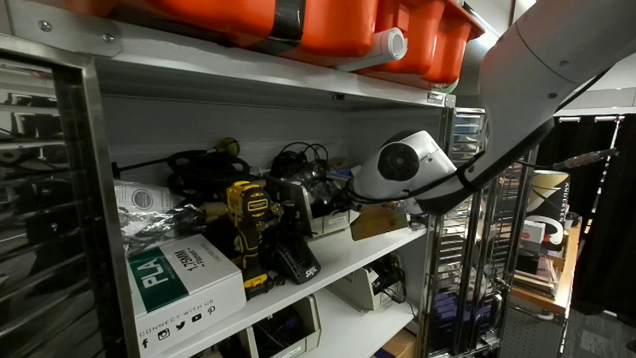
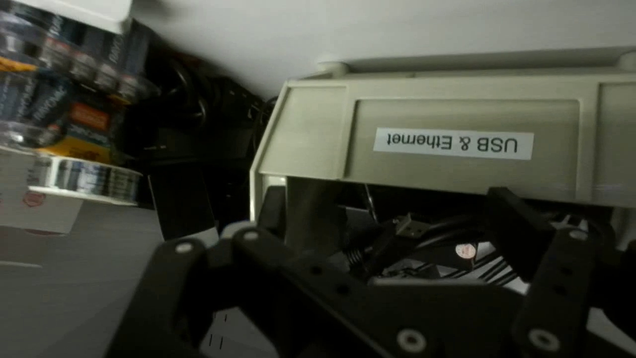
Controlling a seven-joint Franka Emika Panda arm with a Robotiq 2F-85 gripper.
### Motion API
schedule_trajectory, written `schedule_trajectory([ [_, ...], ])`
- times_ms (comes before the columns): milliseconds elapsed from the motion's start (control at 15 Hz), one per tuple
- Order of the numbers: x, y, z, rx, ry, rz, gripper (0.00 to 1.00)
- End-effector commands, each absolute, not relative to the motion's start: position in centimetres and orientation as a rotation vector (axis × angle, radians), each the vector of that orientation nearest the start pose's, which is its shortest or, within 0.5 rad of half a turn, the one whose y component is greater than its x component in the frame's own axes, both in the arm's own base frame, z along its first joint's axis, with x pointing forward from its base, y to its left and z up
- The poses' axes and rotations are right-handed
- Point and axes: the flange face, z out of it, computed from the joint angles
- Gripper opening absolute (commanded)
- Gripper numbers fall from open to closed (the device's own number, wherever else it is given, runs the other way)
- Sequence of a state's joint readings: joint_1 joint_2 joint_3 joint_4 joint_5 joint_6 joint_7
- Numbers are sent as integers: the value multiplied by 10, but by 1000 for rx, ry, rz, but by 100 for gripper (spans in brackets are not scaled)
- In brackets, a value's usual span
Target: Put the black cable in the gray box
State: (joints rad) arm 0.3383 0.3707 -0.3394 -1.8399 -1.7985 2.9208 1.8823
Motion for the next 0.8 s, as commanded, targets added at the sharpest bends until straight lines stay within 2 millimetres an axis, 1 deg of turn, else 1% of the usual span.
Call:
schedule_trajectory([
  [0,604,67,363,-2962,178,-1542,100],
  [267,568,57,349,-2978,101,-1304,100],
  [533,526,43,303,-2994,68,-1027,100],
  [667,504,43,277,-3008,63,-895,100],
  [733,494,46,265,-3016,62,-826,100],
])
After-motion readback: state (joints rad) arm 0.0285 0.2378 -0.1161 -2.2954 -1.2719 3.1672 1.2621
